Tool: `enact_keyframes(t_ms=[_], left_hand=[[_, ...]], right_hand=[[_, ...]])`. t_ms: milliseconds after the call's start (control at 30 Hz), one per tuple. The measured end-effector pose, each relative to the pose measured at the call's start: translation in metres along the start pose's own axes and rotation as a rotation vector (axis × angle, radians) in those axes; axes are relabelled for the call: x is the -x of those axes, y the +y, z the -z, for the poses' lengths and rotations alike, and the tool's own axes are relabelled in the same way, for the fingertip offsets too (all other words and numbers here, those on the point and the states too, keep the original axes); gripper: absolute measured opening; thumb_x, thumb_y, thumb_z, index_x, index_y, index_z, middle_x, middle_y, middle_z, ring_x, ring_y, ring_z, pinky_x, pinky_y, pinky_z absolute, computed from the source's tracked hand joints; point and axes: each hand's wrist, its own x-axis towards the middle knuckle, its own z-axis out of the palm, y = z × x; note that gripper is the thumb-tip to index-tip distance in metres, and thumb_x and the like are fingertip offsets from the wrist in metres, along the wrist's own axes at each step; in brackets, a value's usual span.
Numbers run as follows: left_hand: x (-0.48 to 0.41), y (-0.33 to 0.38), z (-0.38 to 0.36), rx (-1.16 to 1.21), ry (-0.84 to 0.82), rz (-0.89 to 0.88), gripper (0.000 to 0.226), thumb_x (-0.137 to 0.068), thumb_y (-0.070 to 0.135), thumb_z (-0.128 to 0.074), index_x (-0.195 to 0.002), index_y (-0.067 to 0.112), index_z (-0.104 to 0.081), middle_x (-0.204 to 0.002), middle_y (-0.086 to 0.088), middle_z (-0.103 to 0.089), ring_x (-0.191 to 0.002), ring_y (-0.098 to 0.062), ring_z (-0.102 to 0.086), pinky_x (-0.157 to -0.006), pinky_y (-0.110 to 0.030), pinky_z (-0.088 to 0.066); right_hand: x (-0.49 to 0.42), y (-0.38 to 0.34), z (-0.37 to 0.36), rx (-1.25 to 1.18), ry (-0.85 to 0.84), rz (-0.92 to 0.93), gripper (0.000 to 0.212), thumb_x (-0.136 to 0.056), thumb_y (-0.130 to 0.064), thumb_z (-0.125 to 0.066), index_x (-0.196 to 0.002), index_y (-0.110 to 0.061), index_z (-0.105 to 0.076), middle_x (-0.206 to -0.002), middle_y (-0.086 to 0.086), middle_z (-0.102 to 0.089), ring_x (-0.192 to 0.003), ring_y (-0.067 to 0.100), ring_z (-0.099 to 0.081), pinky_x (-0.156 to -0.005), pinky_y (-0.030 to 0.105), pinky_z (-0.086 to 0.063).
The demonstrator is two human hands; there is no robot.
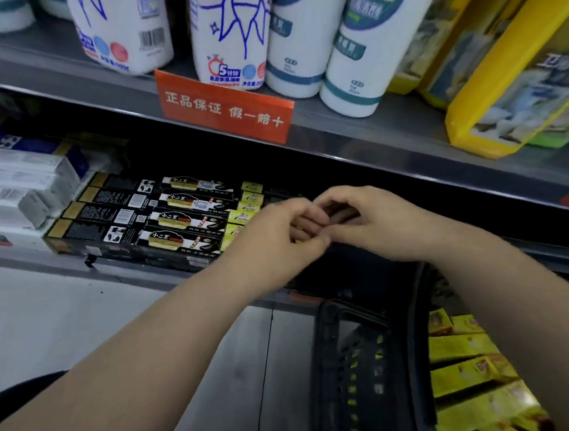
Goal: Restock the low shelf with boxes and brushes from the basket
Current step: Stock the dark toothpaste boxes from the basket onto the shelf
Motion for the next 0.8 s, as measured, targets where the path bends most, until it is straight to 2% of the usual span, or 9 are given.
enact_keyframes(t_ms=[100, 167, 267, 367, 467, 633, 733, 800], left_hand=[[0.016, 0.023, -0.027, -0.121, -0.116, -0.161, 0.014, -0.083, 0.018, -0.066, -0.096, 0.023, -0.065, -0.092, 0.008, -0.068, -0.089, -0.002, -0.062, -0.085, -0.023, -0.049], [0.027, 0.038, -0.045, -0.186, -0.204, -0.250, 0.015, -0.084, 0.023, -0.065, -0.099, 0.027, -0.065, -0.095, 0.013, -0.067, -0.091, 0.005, -0.059, -0.084, -0.020, -0.047], [0.042, 0.055, -0.075, -0.297, -0.316, -0.335, 0.017, -0.087, 0.028, -0.061, -0.103, 0.030, -0.064, -0.097, 0.018, -0.065, -0.093, 0.007, -0.054, -0.079, -0.013, -0.043], [0.054, 0.064, -0.105, -0.399, -0.430, -0.394, 0.019, -0.089, 0.031, -0.058, -0.107, 0.030, -0.062, -0.100, 0.019, -0.063, -0.095, 0.004, -0.053, -0.082, -0.019, -0.043], [0.063, 0.067, -0.132, -0.461, -0.560, -0.409, 0.018, -0.090, 0.033, -0.056, -0.107, 0.031, -0.060, -0.100, 0.020, -0.061, -0.095, 0.000, -0.055, -0.085, -0.031, -0.046], [0.071, 0.063, -0.163, -0.605, -0.733, -0.384, 0.019, -0.092, 0.035, -0.054, -0.111, 0.032, -0.058, -0.093, 0.023, -0.053, -0.093, 0.001, -0.052, -0.085, -0.031, -0.046], [0.073, 0.064, -0.173, -0.633, -0.751, -0.328, 0.018, -0.092, 0.033, -0.053, -0.110, 0.032, -0.058, -0.094, 0.022, -0.056, -0.093, -0.001, -0.054, -0.085, -0.031, -0.047], [0.073, 0.065, -0.177, -0.607, -0.727, -0.274, 0.017, -0.092, 0.031, -0.053, -0.108, 0.032, -0.058, -0.096, 0.020, -0.060, -0.092, 0.000, -0.056, -0.084, -0.031, -0.048]], right_hand=[[0.064, -0.001, 0.015, -0.189, 0.052, 0.019, 0.023, -0.083, -0.006, -0.067, -0.098, -0.024, -0.062, -0.093, -0.007, -0.066, -0.086, 0.007, -0.064, -0.080, 0.022, -0.053], [0.104, 0.006, 0.018, -0.255, 0.099, -0.016, 0.025, -0.082, -0.004, -0.067, -0.093, -0.026, -0.063, -0.086, -0.008, -0.067, -0.081, 0.006, -0.064, -0.076, 0.019, -0.052], [0.157, 0.027, 0.013, -0.281, 0.140, -0.108, 0.021, -0.083, -0.004, -0.067, -0.095, -0.020, -0.064, -0.085, -0.008, -0.068, -0.079, 0.006, -0.064, -0.074, 0.018, -0.050], [0.204, 0.061, -0.003, -0.184, 0.108, -0.252, 0.015, -0.084, -0.012, -0.067, -0.096, -0.021, -0.064, -0.087, -0.012, -0.066, -0.078, 0.009, -0.063, -0.072, 0.021, -0.049], [0.243, 0.099, -0.033, -0.096, -0.017, -0.387, 0.015, -0.085, -0.014, -0.067, -0.099, -0.016, -0.062, -0.092, -0.013, -0.063, -0.075, 0.003, -0.059, -0.069, 0.013, -0.044], [0.262, 0.141, -0.091, 0.282, -0.443, -0.478, 0.041, -0.091, -0.031, -0.056, -0.129, -0.016, -0.049, -0.127, 0.008, -0.056, -0.113, 0.025, -0.054, -0.085, 0.030, -0.043], [0.247, 0.147, -0.116, 0.426, -0.399, -0.548, 0.046, -0.093, -0.037, -0.052, -0.128, -0.009, -0.041, -0.122, 0.014, -0.057, -0.109, 0.033, -0.055, -0.075, 0.037, -0.044], [0.237, 0.148, -0.122, 0.517, -0.325, -0.550, 0.041, -0.093, -0.031, -0.054, -0.126, -0.010, -0.042, -0.117, 0.012, -0.059, -0.104, 0.033, -0.058, -0.070, 0.037, -0.045]])
